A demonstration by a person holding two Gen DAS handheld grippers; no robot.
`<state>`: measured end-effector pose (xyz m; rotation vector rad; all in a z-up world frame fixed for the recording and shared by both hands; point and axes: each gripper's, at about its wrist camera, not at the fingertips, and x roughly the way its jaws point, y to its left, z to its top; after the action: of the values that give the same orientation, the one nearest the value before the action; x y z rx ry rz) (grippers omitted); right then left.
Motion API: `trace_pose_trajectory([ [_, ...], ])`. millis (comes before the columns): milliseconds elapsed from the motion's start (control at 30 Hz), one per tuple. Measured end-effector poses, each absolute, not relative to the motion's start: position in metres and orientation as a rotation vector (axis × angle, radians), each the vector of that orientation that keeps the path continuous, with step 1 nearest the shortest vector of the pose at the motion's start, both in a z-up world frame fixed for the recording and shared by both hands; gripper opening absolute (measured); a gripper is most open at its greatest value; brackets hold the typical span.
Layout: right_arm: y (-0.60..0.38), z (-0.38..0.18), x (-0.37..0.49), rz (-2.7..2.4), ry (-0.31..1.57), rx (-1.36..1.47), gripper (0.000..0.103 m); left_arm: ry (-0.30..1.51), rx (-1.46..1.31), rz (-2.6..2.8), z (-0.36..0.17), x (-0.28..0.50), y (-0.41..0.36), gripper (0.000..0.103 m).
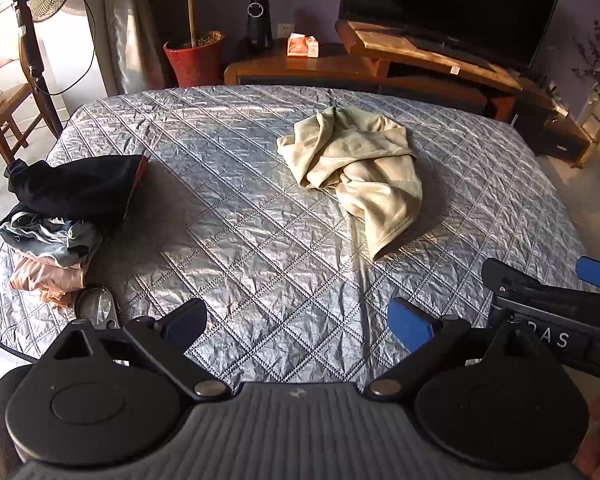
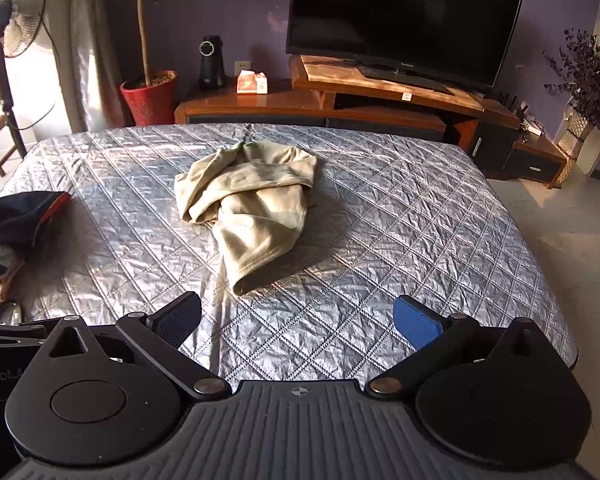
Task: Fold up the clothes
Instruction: 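Carry both tools toward the crumpled beige fleece garment on the bed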
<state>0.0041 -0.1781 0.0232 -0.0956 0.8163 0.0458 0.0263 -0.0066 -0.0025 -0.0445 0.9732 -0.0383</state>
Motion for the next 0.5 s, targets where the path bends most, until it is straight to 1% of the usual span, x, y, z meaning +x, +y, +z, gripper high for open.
trace_pose_trajectory([
  [500, -0.168, 0.022, 0.031, 0.043, 0.804, -0.109, 0.103, 0.971, -0.053, -0.046, -0.007, 0.047, -0.001, 0.096],
])
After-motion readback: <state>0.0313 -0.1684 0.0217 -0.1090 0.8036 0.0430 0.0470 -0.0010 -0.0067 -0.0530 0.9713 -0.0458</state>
